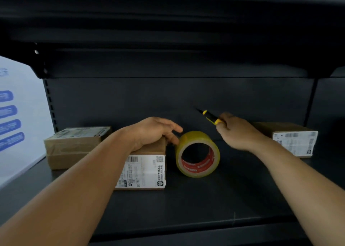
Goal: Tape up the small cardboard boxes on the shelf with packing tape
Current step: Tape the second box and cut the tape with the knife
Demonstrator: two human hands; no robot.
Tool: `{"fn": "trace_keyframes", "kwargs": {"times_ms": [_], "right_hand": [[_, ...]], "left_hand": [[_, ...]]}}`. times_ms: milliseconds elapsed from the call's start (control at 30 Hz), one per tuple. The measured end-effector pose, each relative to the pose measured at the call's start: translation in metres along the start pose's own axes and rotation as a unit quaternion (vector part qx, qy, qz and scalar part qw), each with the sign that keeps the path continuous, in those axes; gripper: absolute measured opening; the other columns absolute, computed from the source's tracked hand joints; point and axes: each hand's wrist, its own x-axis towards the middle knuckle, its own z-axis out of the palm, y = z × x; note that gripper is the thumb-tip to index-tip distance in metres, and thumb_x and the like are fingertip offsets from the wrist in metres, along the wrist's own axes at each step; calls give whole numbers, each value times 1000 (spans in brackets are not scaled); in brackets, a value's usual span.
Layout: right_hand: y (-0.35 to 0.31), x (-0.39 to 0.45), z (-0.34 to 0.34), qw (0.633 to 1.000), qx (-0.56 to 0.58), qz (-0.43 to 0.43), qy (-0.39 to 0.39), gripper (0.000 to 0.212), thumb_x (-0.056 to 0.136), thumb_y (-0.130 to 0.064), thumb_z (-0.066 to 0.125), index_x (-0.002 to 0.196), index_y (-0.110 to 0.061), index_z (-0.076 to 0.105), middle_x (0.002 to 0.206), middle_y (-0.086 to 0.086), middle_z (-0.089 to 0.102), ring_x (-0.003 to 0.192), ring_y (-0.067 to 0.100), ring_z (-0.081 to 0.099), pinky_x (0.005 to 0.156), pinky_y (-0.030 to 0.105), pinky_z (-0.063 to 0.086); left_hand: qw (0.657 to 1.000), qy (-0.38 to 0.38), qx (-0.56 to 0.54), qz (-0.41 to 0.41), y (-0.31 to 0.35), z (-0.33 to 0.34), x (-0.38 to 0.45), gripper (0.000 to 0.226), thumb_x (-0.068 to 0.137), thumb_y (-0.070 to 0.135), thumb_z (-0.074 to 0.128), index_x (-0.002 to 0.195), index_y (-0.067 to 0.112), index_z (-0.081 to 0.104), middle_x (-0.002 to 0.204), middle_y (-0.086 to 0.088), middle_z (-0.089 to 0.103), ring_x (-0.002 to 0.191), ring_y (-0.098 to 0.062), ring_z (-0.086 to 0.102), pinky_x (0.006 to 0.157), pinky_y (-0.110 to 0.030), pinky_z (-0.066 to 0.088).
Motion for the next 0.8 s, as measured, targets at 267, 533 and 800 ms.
{"fn": "trace_keyframes", "kwargs": {"times_ms": [267,533,800], "right_hand": [[-42,-37,-25,993,89,-48,-62,51,101,-28,33,144,-49,15,91,-3,65,69,10,69,69,26,55],[-73,-78,-40,986,-5,-40,-160,53,101,-29,29,138,-63,11,88,0,68,66,11,67,64,28,58],[-85,-89,-29,973,-157,-29,-166,53,101,-29,28,140,-61,10,70,-8,48,57,9,50,48,22,41]], "left_hand": [[1000,-6,-17,9,-4,-3,3,31,98,15,41,113,25,67,98,3,74,103,-6,60,80,-18,40],[999,-18,-43,10,-8,-5,5,28,90,5,55,105,21,71,104,-9,72,101,-22,65,84,-30,53],[998,-34,-53,-2,-8,-7,4,32,91,11,56,118,28,63,102,-4,72,99,-20,65,78,-27,52]]}}
